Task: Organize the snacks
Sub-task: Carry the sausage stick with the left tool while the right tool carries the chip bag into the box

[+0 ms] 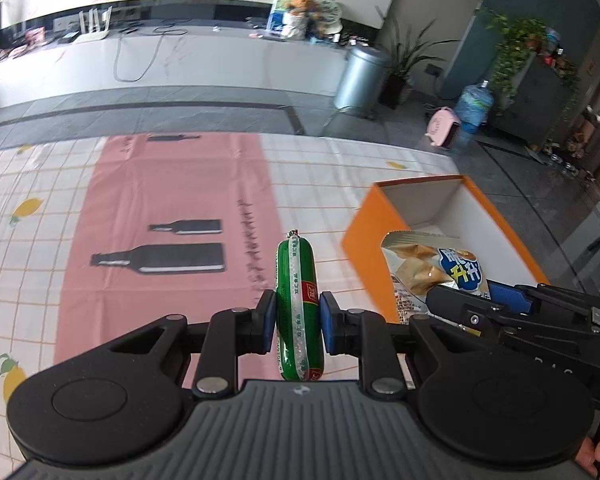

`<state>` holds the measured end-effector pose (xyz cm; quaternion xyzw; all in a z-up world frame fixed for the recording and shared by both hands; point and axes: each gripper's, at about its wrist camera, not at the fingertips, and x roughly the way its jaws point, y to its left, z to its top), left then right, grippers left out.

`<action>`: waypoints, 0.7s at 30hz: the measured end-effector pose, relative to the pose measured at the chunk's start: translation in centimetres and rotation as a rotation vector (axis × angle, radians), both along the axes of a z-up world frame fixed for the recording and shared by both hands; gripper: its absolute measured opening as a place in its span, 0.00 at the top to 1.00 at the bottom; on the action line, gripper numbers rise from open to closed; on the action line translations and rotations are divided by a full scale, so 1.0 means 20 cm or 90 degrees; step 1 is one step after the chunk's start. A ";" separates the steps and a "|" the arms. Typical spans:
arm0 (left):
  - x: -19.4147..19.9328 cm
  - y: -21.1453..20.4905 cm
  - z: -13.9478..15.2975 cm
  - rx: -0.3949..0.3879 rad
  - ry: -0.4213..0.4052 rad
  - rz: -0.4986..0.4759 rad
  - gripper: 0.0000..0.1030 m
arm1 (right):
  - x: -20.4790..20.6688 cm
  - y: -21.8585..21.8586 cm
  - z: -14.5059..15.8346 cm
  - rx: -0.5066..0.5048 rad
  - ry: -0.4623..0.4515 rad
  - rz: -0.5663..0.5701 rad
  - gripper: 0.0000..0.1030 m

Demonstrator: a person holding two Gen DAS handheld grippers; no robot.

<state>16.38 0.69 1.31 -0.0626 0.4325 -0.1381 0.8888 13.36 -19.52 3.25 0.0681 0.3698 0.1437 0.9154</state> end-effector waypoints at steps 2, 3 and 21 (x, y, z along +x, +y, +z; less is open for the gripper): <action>-0.01 -0.08 0.04 -0.002 -0.008 -0.018 0.76 | -0.04 -0.09 0.04 -0.009 -0.009 -0.008 0.65; -0.01 -0.11 0.05 -0.001 -0.012 -0.026 0.76 | -0.05 -0.13 0.06 -0.014 -0.011 -0.013 0.65; 0.27 -0.86 0.01 0.061 -0.004 -0.218 0.76 | -0.03 -0.77 0.03 -0.101 0.014 -0.031 0.65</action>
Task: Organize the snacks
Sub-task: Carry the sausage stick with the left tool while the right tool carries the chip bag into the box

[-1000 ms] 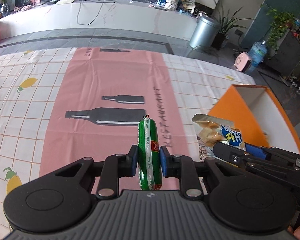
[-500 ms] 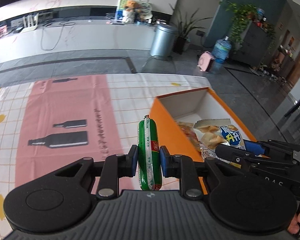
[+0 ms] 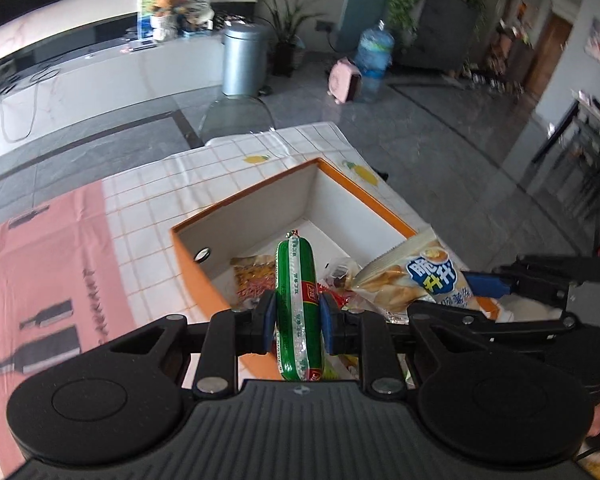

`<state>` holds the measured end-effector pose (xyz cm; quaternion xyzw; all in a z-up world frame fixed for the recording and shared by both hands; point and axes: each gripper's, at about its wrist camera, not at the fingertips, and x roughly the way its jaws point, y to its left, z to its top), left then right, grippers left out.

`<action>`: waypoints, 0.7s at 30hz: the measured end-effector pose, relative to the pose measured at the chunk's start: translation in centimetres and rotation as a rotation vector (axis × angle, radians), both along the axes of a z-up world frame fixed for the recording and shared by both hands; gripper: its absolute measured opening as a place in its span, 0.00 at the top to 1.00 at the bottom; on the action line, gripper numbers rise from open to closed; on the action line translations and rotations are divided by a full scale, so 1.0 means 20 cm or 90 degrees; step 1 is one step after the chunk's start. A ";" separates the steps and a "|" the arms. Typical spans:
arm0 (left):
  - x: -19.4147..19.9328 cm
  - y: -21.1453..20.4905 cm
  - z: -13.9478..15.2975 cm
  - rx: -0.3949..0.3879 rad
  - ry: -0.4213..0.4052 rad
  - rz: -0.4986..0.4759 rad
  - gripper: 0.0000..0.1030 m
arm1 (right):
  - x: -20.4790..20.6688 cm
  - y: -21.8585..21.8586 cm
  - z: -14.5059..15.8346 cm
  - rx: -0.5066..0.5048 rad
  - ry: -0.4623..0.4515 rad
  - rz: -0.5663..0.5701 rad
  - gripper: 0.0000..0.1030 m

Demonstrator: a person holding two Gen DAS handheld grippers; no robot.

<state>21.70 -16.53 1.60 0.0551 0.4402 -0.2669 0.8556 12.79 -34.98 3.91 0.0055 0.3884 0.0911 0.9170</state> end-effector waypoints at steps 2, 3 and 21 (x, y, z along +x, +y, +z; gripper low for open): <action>0.05 -0.06 -0.03 0.019 0.003 -0.016 0.76 | 0.07 -0.02 -0.01 -0.002 0.004 0.011 0.65; 0.06 -0.08 -0.04 0.029 0.004 -0.020 0.76 | 0.10 -0.04 -0.02 -0.002 0.007 0.015 0.65; 0.38 -0.24 -0.29 0.184 0.025 -0.116 0.76 | 0.75 -0.08 -0.30 -0.021 0.088 0.101 0.65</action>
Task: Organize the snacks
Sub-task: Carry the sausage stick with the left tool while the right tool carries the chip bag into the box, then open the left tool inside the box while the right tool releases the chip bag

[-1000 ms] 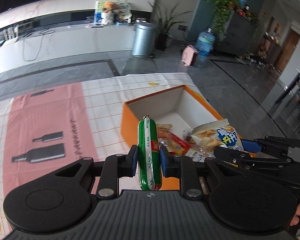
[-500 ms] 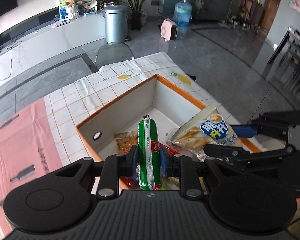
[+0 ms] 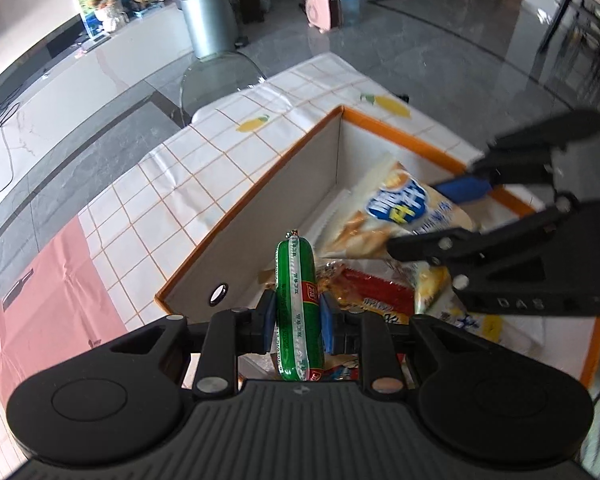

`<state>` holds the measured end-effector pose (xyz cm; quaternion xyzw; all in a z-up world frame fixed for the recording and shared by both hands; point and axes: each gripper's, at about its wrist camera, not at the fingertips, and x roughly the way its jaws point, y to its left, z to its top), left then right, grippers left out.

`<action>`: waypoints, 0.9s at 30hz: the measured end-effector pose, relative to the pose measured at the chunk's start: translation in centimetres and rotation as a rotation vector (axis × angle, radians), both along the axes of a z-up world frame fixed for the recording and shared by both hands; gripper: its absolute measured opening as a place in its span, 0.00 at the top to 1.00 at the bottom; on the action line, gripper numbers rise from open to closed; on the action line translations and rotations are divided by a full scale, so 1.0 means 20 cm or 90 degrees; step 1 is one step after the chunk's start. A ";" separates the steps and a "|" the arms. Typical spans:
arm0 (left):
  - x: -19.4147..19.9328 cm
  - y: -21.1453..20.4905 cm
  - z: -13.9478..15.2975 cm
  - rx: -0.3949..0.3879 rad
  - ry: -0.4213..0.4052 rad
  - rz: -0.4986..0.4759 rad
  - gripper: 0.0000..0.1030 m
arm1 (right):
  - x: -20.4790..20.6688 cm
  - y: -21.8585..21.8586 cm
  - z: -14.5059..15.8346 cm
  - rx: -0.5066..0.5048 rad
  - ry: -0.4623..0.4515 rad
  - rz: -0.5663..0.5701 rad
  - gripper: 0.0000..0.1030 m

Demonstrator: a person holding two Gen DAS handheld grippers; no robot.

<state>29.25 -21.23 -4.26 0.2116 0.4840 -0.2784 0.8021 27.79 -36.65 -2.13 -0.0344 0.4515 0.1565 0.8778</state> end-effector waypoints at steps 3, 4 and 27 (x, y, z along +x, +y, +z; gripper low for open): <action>0.03 -0.01 -0.04 0.028 0.003 -0.014 0.76 | 0.06 0.04 -0.04 -0.028 0.008 0.032 0.65; 0.04 -0.01 -0.06 0.036 0.004 -0.019 0.76 | 0.08 0.04 -0.05 -0.039 0.011 0.043 0.65; 0.13 -0.07 -0.21 0.120 0.009 -0.059 0.74 | 0.28 0.16 -0.23 -0.123 0.063 0.125 0.58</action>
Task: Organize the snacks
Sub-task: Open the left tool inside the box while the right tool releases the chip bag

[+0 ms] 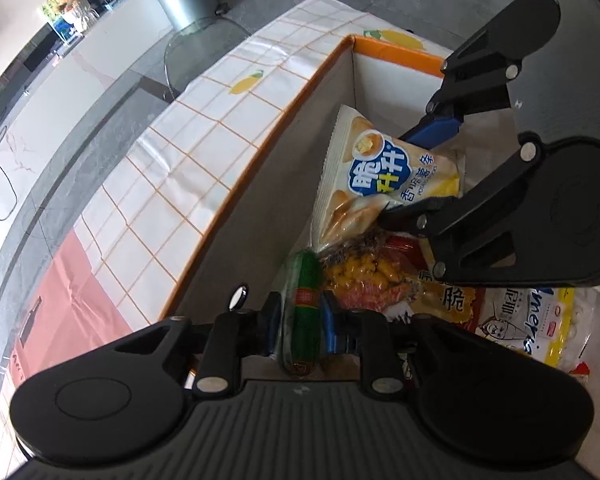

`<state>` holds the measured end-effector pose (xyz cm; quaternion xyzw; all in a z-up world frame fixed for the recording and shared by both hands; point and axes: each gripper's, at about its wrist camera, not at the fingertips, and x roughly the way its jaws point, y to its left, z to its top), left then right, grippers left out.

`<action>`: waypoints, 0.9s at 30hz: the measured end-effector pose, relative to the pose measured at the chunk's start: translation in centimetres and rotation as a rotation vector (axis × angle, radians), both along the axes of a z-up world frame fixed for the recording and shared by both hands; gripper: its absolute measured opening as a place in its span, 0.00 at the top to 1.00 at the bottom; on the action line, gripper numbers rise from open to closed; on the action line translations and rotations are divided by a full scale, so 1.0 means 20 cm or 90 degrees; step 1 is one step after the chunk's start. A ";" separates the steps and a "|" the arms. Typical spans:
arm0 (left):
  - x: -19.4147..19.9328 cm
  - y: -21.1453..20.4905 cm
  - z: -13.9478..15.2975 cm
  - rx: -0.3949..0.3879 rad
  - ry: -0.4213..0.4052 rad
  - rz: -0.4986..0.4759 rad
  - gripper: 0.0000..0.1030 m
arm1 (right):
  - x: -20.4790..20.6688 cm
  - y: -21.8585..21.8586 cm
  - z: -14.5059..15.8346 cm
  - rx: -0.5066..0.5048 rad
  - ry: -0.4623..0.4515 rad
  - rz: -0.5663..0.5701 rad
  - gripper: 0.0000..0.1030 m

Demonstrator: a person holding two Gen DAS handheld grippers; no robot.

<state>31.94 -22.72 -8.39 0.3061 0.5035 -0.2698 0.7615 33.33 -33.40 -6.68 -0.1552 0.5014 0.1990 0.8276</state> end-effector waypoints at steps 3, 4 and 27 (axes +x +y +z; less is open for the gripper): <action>0.00 0.01 0.03 -0.013 -0.002 0.004 0.67 | 0.00 0.00 0.02 0.006 0.000 -0.006 0.55; -0.01 0.02 0.04 -0.020 -0.005 0.006 0.66 | 0.00 0.00 0.02 0.006 0.000 -0.009 0.53; -0.50 0.28 0.74 -0.158 -0.120 0.058 0.62 | -0.35 0.04 0.60 0.048 -0.042 -0.117 0.29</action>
